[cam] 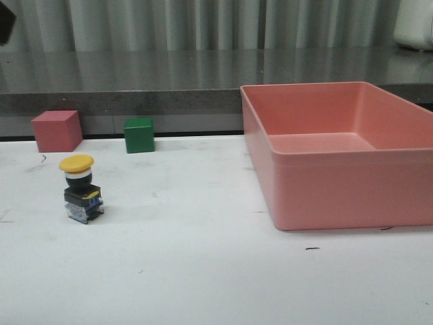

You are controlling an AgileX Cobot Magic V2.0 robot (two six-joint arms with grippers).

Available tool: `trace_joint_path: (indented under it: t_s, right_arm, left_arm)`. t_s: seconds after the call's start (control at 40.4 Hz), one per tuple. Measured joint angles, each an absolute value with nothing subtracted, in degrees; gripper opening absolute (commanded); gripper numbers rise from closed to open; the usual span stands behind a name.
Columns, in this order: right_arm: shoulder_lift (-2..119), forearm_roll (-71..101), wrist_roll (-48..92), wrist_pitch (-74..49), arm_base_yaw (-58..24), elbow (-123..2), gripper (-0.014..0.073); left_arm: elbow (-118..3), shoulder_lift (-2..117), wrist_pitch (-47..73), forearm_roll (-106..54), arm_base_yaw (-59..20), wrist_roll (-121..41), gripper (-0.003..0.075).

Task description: Place and stand button with both arms

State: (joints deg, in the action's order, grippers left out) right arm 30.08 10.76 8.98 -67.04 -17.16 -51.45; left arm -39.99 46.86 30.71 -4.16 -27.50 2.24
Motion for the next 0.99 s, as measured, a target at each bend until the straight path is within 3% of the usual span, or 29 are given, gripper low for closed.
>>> trace_joint_path:
  t_s: [0.297, 0.545, 0.62, 0.793, 0.867, 0.991]
  right_arm:
    - [30.08, 10.76, 8.98, -67.04, -17.16, -51.45, 0.0456]
    - [30.08, 10.76, 8.98, -67.04, -17.16, -51.45, 0.0439]
    - [30.08, 10.76, 8.98, -67.04, -17.16, -51.45, 0.035]
    - [30.08, 10.76, 8.98, -67.04, -17.16, -51.45, 0.0022]
    - [30.08, 10.76, 8.98, -67.04, -17.16, -51.45, -0.0069]
    - [30.08, 10.76, 8.98, -67.04, -17.16, -51.45, -0.0069]
  left_arm:
    - [-44.79, 40.94, 49.71, 1.66, -27.5, 8.43, 0.0566]
    - [-44.92, 40.27, 54.31, 8.84, -27.5, 14.71, 0.056]
    - [-44.92, 40.27, 54.33, 8.99, -27.5, 14.94, 0.0508]
    - [-44.92, 40.27, 54.43, 8.99, -27.5, 15.08, 0.025]
    - [-44.92, 40.27, 54.43, 8.99, -27.5, 15.08, 0.0143]
    - [-44.92, 40.27, 54.43, 8.99, -27.5, 15.08, -0.0013]
